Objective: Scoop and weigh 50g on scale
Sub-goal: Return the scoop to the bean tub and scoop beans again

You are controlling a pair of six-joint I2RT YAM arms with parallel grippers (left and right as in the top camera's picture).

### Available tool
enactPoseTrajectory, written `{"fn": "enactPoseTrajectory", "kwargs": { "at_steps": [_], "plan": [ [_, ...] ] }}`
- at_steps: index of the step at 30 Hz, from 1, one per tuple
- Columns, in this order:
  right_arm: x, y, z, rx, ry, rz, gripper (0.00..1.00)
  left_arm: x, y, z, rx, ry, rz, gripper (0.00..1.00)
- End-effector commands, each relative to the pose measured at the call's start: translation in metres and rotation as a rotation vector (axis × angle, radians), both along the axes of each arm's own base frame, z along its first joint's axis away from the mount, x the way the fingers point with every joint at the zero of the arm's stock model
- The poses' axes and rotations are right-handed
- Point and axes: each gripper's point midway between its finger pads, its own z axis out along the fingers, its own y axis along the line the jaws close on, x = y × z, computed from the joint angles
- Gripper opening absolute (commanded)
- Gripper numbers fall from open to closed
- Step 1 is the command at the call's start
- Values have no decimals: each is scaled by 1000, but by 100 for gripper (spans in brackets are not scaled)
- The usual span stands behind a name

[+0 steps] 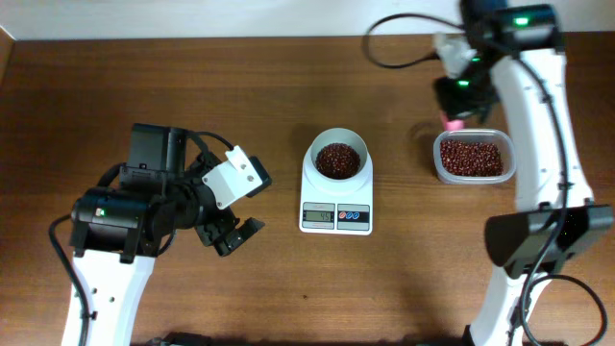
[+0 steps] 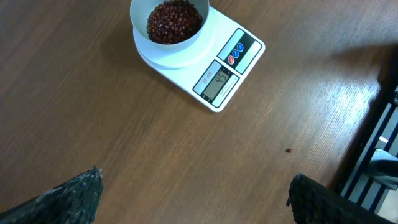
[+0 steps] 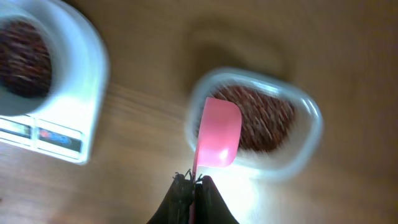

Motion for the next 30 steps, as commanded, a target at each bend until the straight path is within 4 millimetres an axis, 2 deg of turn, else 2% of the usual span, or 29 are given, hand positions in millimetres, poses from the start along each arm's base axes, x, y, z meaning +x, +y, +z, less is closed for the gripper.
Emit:
{"fn": "enactPoseTrajectory", "kwargs": {
  "at_steps": [1,2,3,5,7,9,11,14,18,19,22,30],
  "plan": [
    [-9,-59,8,14,-1,-194,4,1,-1,6,-12,-18,-15,99],
    [-15,-70,-4,17,41,-242,4,1,-1,6,-12,-17,-15,99],
    [-19,-75,-26,19,97,-256,4,1,-1,6,-12,-18,-15,99],
    [-18,-73,-65,32,140,-255,4,1,-1,6,-12,-18,-15,99],
    [-16,-62,-102,100,161,-251,4,1,-1,6,-12,-18,-15,99],
    [-15,-50,-115,169,164,-246,4,1,-1,6,-12,-18,-15,99],
    [-18,-47,-126,180,180,-246,4,1,-1,6,-12,-18,-15,99],
    [-13,-26,-126,312,168,-236,4,1,-1,6,-12,-18,-15,99],
    [-5,-28,-120,421,133,-259,4,1,-1,6,-12,-18,-15,99],
    [-4,-30,-117,461,125,-265,4,1,-1,6,-12,-18,-15,99],
    [-8,-56,-113,527,117,-330,4,1,-1,6,-12,-18,-15,99],
    [-24,-94,-90,753,63,-378,4,1,-1,6,-12,-17,-15,99]
  ]
}}
